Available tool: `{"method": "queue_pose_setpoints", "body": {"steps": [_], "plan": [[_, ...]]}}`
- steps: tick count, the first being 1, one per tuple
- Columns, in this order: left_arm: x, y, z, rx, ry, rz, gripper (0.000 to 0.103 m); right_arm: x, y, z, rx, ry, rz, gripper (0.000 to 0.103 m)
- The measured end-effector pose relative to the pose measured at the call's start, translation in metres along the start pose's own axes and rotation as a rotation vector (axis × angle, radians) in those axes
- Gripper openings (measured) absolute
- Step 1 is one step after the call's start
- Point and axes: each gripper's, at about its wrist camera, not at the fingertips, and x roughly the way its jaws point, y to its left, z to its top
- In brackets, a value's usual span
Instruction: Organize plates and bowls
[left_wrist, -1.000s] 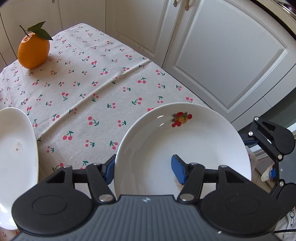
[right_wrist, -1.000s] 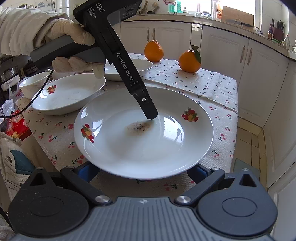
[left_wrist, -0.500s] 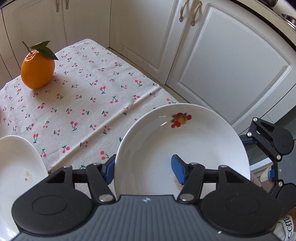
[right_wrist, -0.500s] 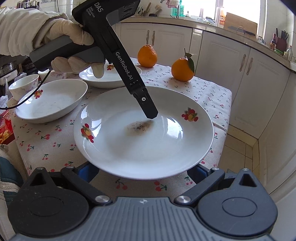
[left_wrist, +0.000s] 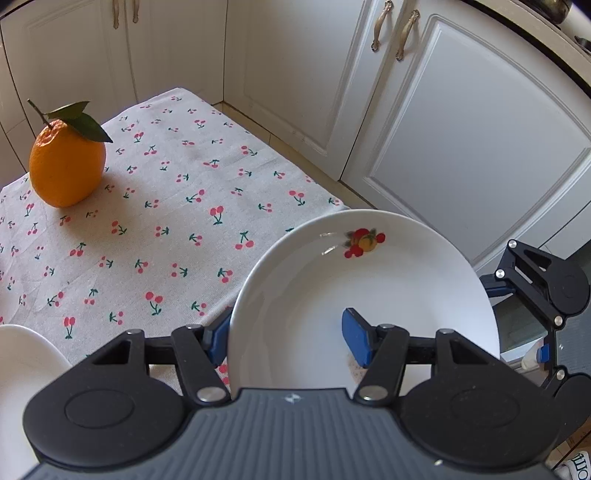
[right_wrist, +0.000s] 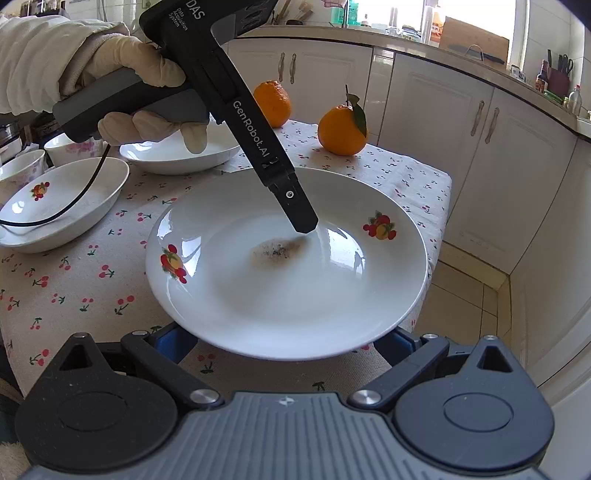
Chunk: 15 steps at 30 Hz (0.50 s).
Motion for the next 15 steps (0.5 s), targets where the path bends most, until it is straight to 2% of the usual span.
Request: {"method": "queue_pose_setpoints", "body": {"steps": [15], "plan": [[0.018,0.011,0.006,-0.018,-0.004,0.001,0.061,0.016,-0.014,0.002,0.069,0.019,0.021,0.102]]}}
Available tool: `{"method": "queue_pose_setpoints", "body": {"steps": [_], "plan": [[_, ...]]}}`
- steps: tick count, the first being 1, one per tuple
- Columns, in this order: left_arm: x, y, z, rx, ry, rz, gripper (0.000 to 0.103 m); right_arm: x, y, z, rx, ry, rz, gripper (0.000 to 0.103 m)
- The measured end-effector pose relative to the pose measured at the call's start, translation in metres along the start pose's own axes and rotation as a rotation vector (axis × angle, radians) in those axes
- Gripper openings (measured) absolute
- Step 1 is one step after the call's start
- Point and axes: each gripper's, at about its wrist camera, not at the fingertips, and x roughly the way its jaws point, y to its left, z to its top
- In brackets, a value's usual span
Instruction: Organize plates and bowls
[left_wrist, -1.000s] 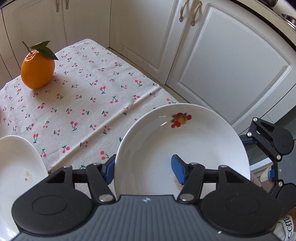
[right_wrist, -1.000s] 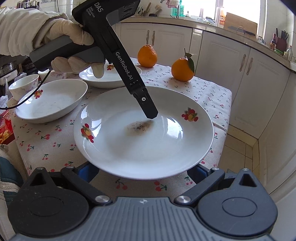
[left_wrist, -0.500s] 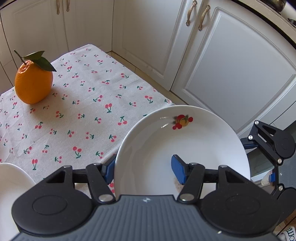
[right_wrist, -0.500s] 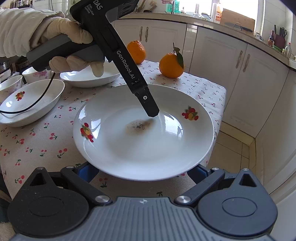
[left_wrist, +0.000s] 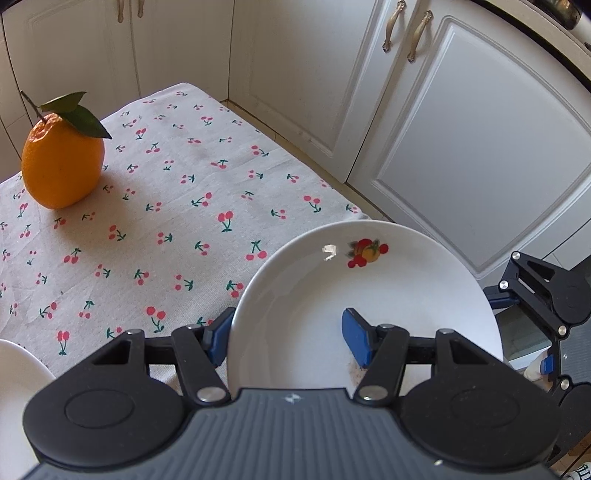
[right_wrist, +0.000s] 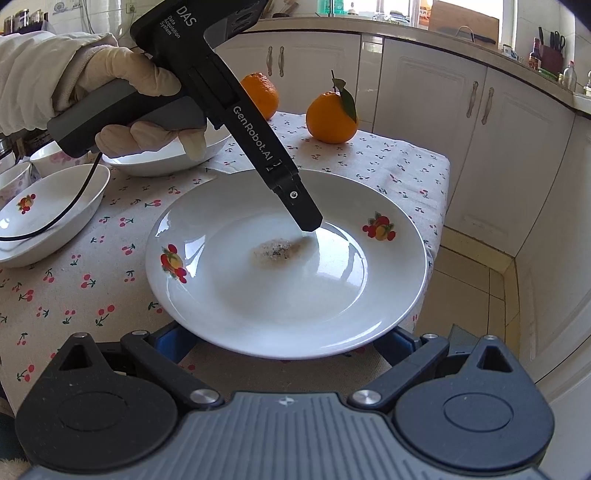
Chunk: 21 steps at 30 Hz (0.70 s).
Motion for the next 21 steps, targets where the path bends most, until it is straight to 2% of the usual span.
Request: {"method": "queue_pose_setpoints", "body": {"steps": [1,3,5,12,21], "plan": [[0.000,0.000,0.000,-0.001,-0.003,-0.002,0.062,0.000,-0.001,0.000,0.005,0.000,0.000,0.102],[-0.002,-0.001,0.000,0.004,-0.018,-0.005,0.070,0.000,0.000,-0.001,0.003,0.000,-0.004,0.102],[-0.005,-0.004,-0.001,0.018,-0.033,0.026,0.077,-0.001,0.002,0.000,0.001,0.006,-0.014,0.102],[-0.030,-0.009,-0.010,0.011,-0.077,0.057,0.081,-0.018,0.007,-0.002,0.022,0.008,-0.034,0.103],[-0.092,-0.040,-0.038,0.037,-0.190,0.134,0.086,-0.053,0.044,0.000,0.063,-0.040,-0.128,0.103]]}}
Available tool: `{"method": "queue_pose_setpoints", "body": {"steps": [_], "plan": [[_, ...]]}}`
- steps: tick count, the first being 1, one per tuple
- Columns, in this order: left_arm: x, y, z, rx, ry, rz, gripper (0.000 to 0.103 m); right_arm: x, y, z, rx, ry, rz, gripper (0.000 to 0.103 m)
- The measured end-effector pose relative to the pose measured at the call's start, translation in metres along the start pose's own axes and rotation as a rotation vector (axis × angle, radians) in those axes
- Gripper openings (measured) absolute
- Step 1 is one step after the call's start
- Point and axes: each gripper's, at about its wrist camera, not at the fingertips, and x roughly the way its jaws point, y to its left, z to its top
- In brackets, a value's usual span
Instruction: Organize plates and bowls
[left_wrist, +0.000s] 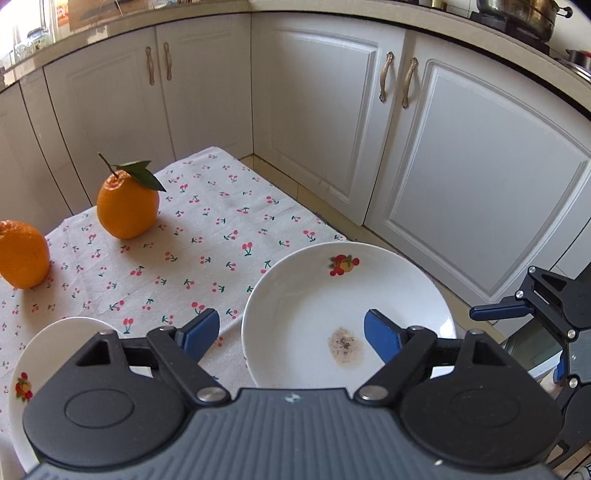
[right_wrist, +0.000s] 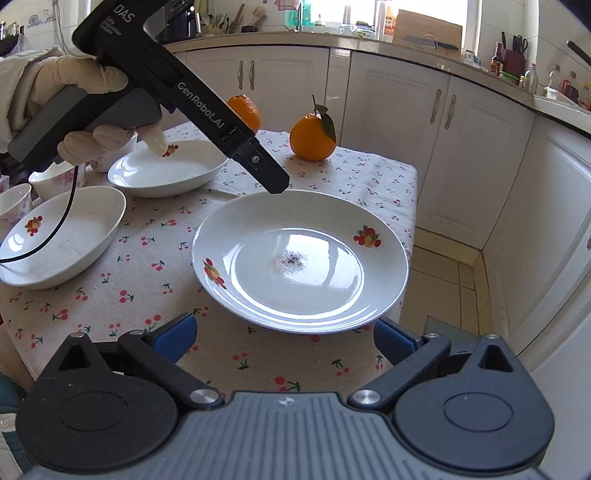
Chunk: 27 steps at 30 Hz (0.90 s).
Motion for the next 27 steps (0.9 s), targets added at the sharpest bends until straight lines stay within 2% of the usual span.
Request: {"method": "queue_pose_setpoints", "body": {"steps": [6,14,23,27], "plan": [[-0.057,-0.019,-0.025,0.001,-0.084,0.059,0.090,-0.021,0.031,0.003,0.037,-0.053,-0.048,0.103],[-0.108,-0.035,-0.076,-0.016,-0.141,0.144,0.091,-0.031,0.072,0.001,-0.033,-0.068,-0.046,0.103],[-0.137,-0.050,-0.144,0.017,-0.207,0.270,0.091,-0.039,0.087,-0.002,-0.035,-0.076,-0.041,0.103],[-0.146,-0.048,-0.172,-0.021,-0.215,0.280,0.091,-0.039,0.092,-0.004,-0.030,-0.073,-0.045,0.103]]}}
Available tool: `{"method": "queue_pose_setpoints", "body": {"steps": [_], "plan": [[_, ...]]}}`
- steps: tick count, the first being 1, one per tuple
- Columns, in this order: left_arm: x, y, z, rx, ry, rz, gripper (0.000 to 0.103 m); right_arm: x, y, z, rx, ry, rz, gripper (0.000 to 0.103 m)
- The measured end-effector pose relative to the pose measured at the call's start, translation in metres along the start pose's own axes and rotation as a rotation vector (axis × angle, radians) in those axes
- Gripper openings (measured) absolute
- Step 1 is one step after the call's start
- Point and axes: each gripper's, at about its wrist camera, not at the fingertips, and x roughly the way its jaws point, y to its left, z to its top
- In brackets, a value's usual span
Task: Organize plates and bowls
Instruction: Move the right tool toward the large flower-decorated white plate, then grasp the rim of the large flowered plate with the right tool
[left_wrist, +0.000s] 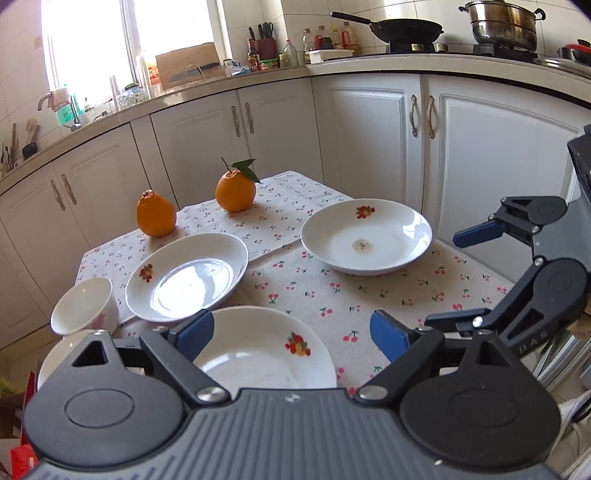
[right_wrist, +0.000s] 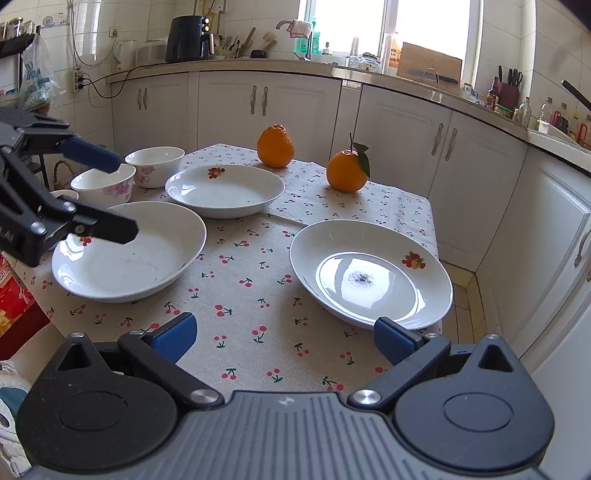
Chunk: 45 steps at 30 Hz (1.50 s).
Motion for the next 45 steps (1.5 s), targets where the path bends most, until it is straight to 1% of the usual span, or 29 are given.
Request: {"method": "queue_pose_setpoints", "body": {"steps": [4,9,15,20,25,29,31,33,35,38,41,43,45], "plan": [[-0.011,0.007,-0.028,-0.030,0.012,0.036,0.092,0.000,0.004,-0.001,0.004,-0.001,0.016,0.103],[-0.019,0.016,-0.059,-0.029,0.056,0.091,0.092,0.005,0.008,-0.001,0.012,0.010,0.033,0.103],[-0.017,0.030,-0.085,-0.075,0.114,0.084,0.092,0.012,0.017,0.005,-0.004,0.022,0.044,0.103],[-0.004,0.033,-0.098,-0.132,0.140,0.078,0.092,0.016,0.023,0.010,-0.038,0.034,0.056,0.103],[0.007,0.036,-0.102,-0.185,0.138,0.088,0.092,0.023,0.023,0.014,-0.057,0.055,0.078,0.103],[0.013,0.038,-0.104,-0.235,0.129,0.095,0.092,0.031,0.024,0.018,-0.073,0.074,0.115,0.103],[0.016,0.039,-0.104,-0.259,0.126,0.095,0.094,0.037,0.024,0.020,-0.081,0.082,0.155,0.103],[0.018,0.039,-0.104,-0.267,0.129,0.114,0.100,0.044,0.024,0.024,-0.084,0.094,0.205,0.103],[0.019,0.040,-0.105,-0.288,0.129,0.118,0.102,0.055,0.025,0.027,-0.086,0.117,0.268,0.103],[0.019,0.038,-0.105,-0.292,0.126,0.125,0.103,0.072,0.027,0.030,-0.090,0.159,0.355,0.103],[0.019,0.038,-0.105,-0.297,0.125,0.131,0.103,0.088,0.027,0.033,-0.055,0.206,0.440,0.103],[0.020,0.037,-0.105,-0.301,0.126,0.136,0.103,0.096,0.029,0.034,-0.050,0.236,0.486,0.103],[0.020,0.037,-0.105,-0.304,0.124,0.139,0.103,0.101,0.033,0.033,-0.059,0.256,0.512,0.103]]}}
